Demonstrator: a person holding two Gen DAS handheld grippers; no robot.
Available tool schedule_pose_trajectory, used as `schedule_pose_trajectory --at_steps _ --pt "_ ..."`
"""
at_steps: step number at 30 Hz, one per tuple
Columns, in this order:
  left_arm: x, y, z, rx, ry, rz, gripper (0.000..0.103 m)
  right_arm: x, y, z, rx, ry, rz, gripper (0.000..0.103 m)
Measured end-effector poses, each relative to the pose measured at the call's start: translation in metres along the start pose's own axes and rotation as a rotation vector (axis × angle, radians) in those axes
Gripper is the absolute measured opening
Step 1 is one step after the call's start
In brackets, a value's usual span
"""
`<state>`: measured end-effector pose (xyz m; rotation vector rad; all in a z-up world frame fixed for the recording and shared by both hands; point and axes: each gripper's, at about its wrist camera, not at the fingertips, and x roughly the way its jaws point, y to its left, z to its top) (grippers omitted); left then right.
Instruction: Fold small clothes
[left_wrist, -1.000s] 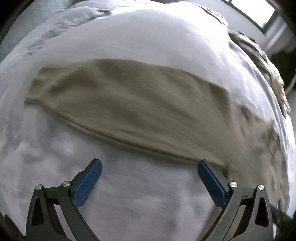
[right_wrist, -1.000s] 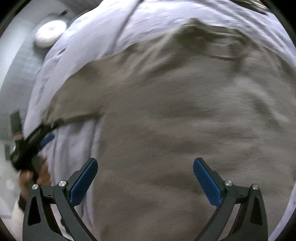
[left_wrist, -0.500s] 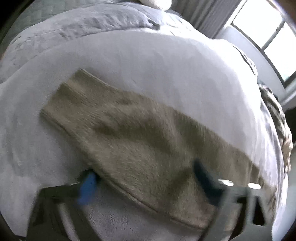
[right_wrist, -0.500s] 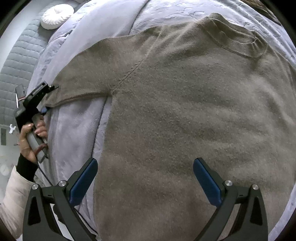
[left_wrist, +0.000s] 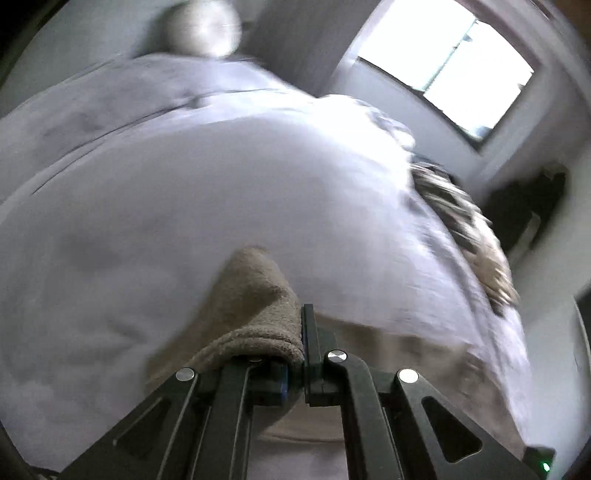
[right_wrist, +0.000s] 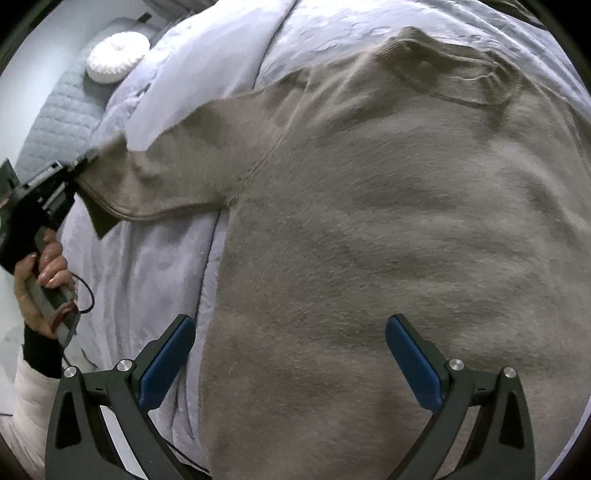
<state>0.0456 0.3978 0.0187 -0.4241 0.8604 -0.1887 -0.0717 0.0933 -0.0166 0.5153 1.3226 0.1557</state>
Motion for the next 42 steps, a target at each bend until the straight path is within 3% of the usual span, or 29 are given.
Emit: schedule_pose_trajectory --at_steps 7,11,13,18,22,23,24,25,26,30,35,38,40,41,42 --pt "0.027 -0.158 -0.02 0.258 0.079 -0.273 0.006 -0.048 -0.05 -0.005 0.073 -0.103 -0.027 0.103" --pt "0.063 -0.235 -0.06 0.374 0.176 -0.335 0.006 -0.067 -0.091 -0.012 0.161 -0.133 -0.055 0.103" --pt "0.086 -0.267 -0.086 0.417 0.248 -0.347 0.006 -0.073 -0.113 -0.018 0.214 -0.138 -0.067 0.103" --pt "0.122 -0.302 -0.157 0.6 0.34 -0.252 0.006 -0.076 -0.149 -0.027 0.305 -0.126 -0.086 0.103" --pt "0.133 -0.289 -0.184 0.612 0.441 -0.212 0.009 -0.077 -0.162 -0.024 0.318 -0.121 -0.117 0.103" --pt "0.131 -0.285 -0.184 0.601 0.449 -0.197 0.03 -0.079 -0.164 -0.022 0.313 -0.124 -0.13 0.103" --pt "0.126 -0.279 -0.182 0.582 0.448 -0.18 0.044 -0.08 -0.165 -0.018 0.306 -0.127 -0.143 0.103" --pt "0.122 -0.275 -0.178 0.567 0.432 -0.171 0.07 -0.082 -0.166 -0.014 0.289 -0.132 -0.167 0.103" --pt "0.113 -0.27 -0.174 0.557 0.4 -0.157 0.081 -0.083 -0.163 -0.011 0.271 -0.138 -0.181 0.103" --pt "0.069 -0.248 -0.15 0.569 0.295 -0.081 0.081 -0.078 -0.135 0.015 0.139 -0.17 -0.25 0.103" --pt "0.04 -0.191 -0.107 0.509 0.188 0.085 0.082 -0.053 -0.068 0.05 -0.164 -0.206 -0.4 0.103" --pt "0.051 -0.146 -0.089 0.448 0.201 0.242 0.082 -0.02 -0.032 0.061 -0.382 -0.207 -0.554 0.102" --pt "0.061 -0.118 -0.084 0.39 0.228 0.293 0.081 0.004 -0.017 0.068 -0.504 -0.209 -0.648 0.102" --pt "0.065 -0.113 -0.084 0.378 0.238 0.302 0.082 0.016 -0.012 0.07 -0.558 -0.208 -0.698 0.097" --pt "0.069 -0.107 -0.085 0.367 0.249 0.313 0.082 0.025 -0.01 0.071 -0.602 -0.208 -0.739 0.083"
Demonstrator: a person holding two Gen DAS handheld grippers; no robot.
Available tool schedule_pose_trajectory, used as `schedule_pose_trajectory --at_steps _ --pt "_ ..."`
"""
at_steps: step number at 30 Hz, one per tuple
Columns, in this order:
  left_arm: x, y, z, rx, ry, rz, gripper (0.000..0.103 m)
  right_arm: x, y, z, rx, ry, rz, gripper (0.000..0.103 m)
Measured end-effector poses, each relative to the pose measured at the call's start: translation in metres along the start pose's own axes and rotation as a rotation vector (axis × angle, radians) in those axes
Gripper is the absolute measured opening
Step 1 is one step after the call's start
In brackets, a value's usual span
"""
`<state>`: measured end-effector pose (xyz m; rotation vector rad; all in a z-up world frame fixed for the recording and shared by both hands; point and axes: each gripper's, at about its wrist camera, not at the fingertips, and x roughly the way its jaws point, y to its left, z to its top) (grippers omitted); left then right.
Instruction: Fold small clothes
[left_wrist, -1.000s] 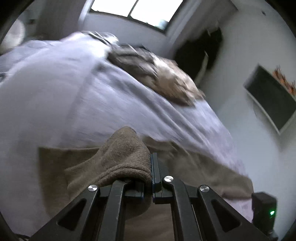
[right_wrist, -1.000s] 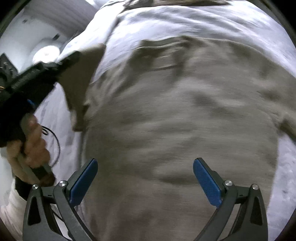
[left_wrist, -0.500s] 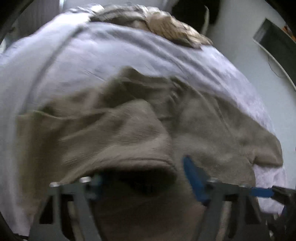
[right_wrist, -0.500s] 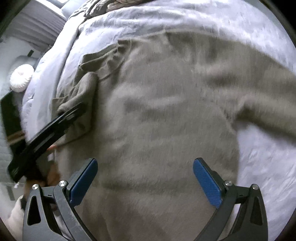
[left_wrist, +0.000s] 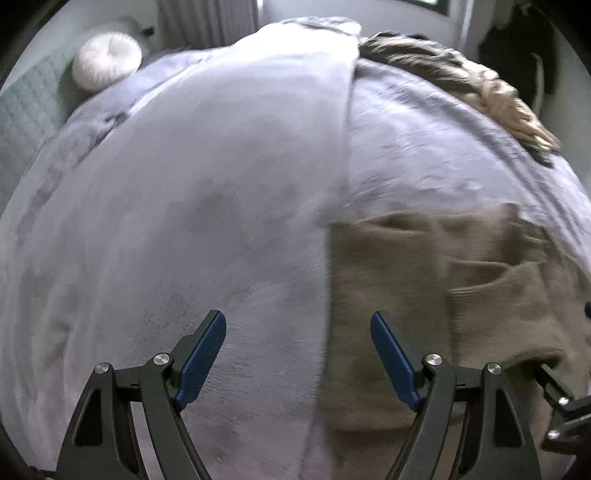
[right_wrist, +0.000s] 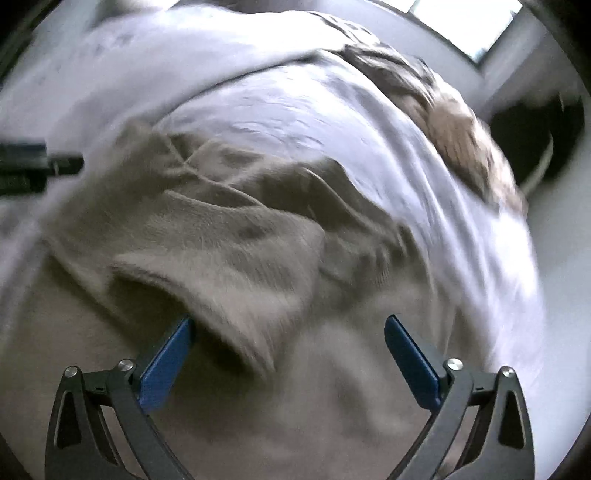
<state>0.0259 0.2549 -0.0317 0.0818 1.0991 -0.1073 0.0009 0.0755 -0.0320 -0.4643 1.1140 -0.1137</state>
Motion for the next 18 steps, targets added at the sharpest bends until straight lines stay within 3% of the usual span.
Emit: schedule_pose_trajectory --at_steps 1,2,3,6,10,14,16,18 --pt "0.005 0.003 -0.003 -0.003 0.011 0.005 0.082 0.007 0.005 0.003 -0.034 0.002 -0.022 0.07" --pt "0.01 0.004 -0.005 0.0 0.019 0.01 0.082 0.012 0.004 0.005 -0.032 0.013 -0.005 0.026" --pt "0.014 0.002 -0.007 0.0 0.026 0.018 0.082 0.013 -0.003 0.006 0.013 0.022 0.024 0.013" --pt "0.023 0.002 -0.01 -0.014 0.047 0.016 0.082 0.003 -0.07 -0.008 0.416 -0.016 0.221 0.013" --pt "0.024 -0.002 -0.006 0.005 0.048 0.002 0.082 0.025 -0.145 -0.077 0.984 0.012 0.49 0.014" --pt "0.03 -0.007 0.009 0.002 0.058 -0.037 0.082 0.056 -0.163 -0.142 1.302 0.083 0.664 0.017" --pt "0.037 -0.013 0.015 0.013 0.079 -0.059 0.082 0.064 -0.166 -0.164 1.413 0.068 0.742 0.022" --pt "0.048 -0.024 0.019 0.03 0.106 -0.063 0.082 0.064 -0.169 -0.172 1.461 0.054 0.764 0.026"
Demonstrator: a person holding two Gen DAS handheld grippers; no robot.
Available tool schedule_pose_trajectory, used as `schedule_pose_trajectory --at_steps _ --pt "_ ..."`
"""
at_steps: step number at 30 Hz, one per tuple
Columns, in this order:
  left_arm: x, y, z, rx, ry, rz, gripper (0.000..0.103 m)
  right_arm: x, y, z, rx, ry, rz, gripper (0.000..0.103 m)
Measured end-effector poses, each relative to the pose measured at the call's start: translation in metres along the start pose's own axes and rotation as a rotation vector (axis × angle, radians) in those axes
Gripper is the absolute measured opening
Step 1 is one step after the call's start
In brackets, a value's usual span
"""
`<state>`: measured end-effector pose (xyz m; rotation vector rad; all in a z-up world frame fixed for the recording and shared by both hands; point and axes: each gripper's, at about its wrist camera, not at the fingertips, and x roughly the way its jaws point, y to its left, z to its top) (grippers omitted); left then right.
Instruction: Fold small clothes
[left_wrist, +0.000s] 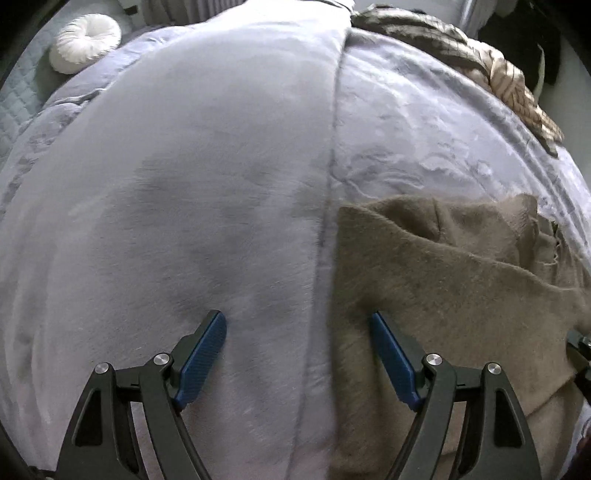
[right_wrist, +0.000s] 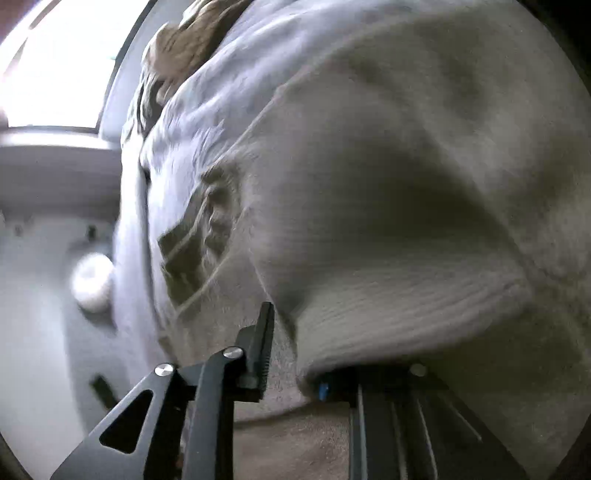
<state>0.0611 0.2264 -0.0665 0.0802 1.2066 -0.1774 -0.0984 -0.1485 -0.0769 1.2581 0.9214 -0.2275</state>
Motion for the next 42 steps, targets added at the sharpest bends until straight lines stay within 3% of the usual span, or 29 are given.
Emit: schedule_pose_trajectory --at_steps 3,4,5,6,8,10,12,15,18,20,23,26,28,30,31,38,42 --pt "0.007 -0.011 0.003 0.012 0.017 -0.002 0.081 -0.004 -0.001 0.004 0.02 0.003 -0.002 0.026" --pt "0.007 -0.013 0.004 0.009 0.016 -0.006 0.068 -0.006 0.002 0.005 0.007 0.005 -0.01 0.026" --pt "0.005 -0.014 0.004 0.007 0.012 -0.034 0.029 -0.004 0.008 0.006 -0.015 0.01 -0.022 0.024" --pt "0.004 -0.014 0.006 0.004 0.015 -0.09 0.008 -0.007 0.016 0.007 -0.054 0.01 -0.035 0.016" --pt "-0.001 -0.009 0.009 -0.021 0.009 -0.136 0.007 -0.007 0.033 0.007 -0.114 0.011 -0.025 0.008" --pt "-0.004 -0.003 0.011 -0.013 -0.01 -0.144 0.007 -0.004 0.046 0.005 -0.166 0.018 -0.001 0.007" --pt "0.0 0.006 0.011 -0.014 -0.006 -0.149 0.007 0.0 0.048 0.006 -0.201 0.018 -0.047 0.007" --pt "0.012 0.014 0.012 -0.042 0.017 -0.166 0.007 0.008 0.025 0.009 -0.152 0.022 -0.177 0.008" --pt "0.011 0.017 0.016 -0.036 -0.003 -0.074 0.006 -0.009 -0.006 0.004 -0.031 0.001 -0.118 0.008" --pt "0.01 0.03 0.02 -0.08 0.007 -0.098 0.006 -0.019 -0.009 0.0 -0.04 -0.012 -0.143 0.008" --pt "-0.004 0.034 0.022 -0.061 -0.018 -0.09 0.006 -0.024 -0.001 -0.003 -0.063 -0.016 -0.177 0.011" --pt "-0.024 0.023 0.015 0.013 -0.037 -0.08 0.006 -0.026 0.006 -0.01 -0.066 0.019 -0.149 0.014" --pt "-0.035 0.013 0.007 0.049 -0.039 -0.107 0.006 -0.02 0.011 -0.015 -0.071 0.047 -0.124 0.024" --pt "-0.044 0.005 -0.005 0.072 -0.027 -0.146 0.006 -0.016 0.015 -0.018 -0.076 0.058 -0.109 0.049" --pt "-0.047 0.001 -0.011 0.086 -0.014 -0.167 0.006 -0.014 0.017 -0.02 -0.075 0.057 -0.102 0.051" --pt "-0.05 -0.023 -0.073 0.2 0.111 -0.255 0.006 -0.008 0.017 -0.026 -0.063 0.056 -0.091 0.052" --pt "-0.038 -0.031 -0.081 0.201 0.12 -0.207 0.006 -0.007 0.012 -0.021 -0.03 0.035 -0.089 0.052"
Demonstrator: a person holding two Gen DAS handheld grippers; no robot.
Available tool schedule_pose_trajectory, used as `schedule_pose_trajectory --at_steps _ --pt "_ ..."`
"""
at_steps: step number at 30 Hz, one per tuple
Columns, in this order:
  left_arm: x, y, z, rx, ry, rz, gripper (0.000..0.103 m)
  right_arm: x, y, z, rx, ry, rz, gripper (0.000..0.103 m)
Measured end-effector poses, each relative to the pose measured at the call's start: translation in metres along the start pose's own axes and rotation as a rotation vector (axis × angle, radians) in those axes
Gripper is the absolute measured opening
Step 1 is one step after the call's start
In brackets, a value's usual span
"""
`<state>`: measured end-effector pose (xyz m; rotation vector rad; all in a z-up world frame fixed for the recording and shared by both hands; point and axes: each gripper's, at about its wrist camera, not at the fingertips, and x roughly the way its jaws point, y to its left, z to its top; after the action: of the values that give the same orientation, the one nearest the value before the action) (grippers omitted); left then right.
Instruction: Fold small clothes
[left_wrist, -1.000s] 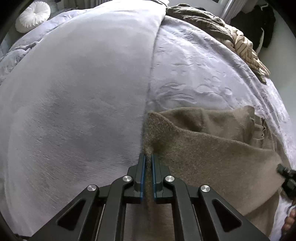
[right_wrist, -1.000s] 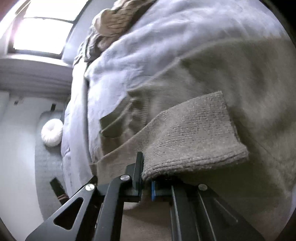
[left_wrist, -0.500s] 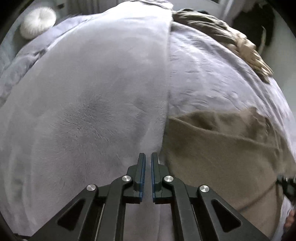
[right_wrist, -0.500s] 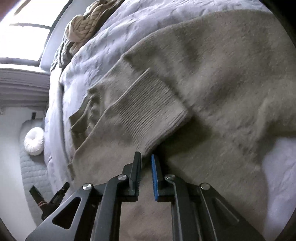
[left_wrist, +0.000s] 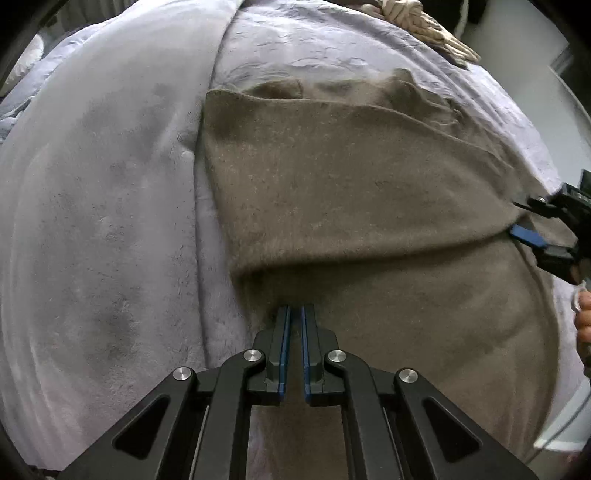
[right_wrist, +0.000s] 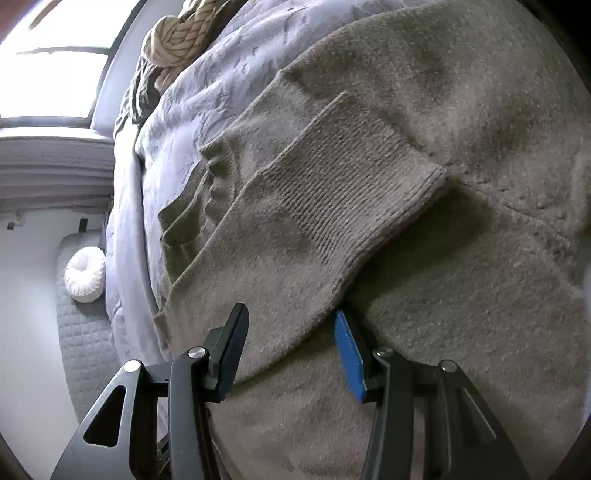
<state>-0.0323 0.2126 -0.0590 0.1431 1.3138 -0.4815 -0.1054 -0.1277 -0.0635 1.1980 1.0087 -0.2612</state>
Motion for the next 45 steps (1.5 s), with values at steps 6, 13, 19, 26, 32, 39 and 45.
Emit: schedule_pose_trajectory --at_steps 6,13,19,26,32,39,45 --pt "-0.001 0.019 0.021 -0.159 -0.108 0.041 0.006 0.004 0.014 0.01 -0.045 0.007 -0.025 0.008" --pt "0.0 0.035 0.007 -0.188 -0.114 0.008 0.006 0.005 -0.007 0.009 -0.035 0.011 -0.072 0.007" --pt "-0.01 0.031 -0.004 -0.122 -0.066 0.082 0.006 -0.032 -0.017 0.008 -0.046 -0.045 -0.151 0.009" --pt "-0.036 0.031 0.007 -0.127 -0.123 0.074 0.006 -0.047 0.014 0.015 -0.207 -0.109 -0.169 0.009" --pt "-0.008 0.018 0.047 -0.129 -0.155 0.113 0.006 -0.018 0.024 0.023 -0.27 -0.085 -0.218 0.009" --pt "0.015 0.035 0.045 -0.144 -0.126 0.159 0.006 -0.016 -0.006 0.029 -0.186 -0.061 -0.179 0.008" --pt "-0.008 0.045 0.051 -0.147 -0.124 0.143 0.006 -0.013 -0.007 0.02 -0.219 -0.017 -0.208 0.01"
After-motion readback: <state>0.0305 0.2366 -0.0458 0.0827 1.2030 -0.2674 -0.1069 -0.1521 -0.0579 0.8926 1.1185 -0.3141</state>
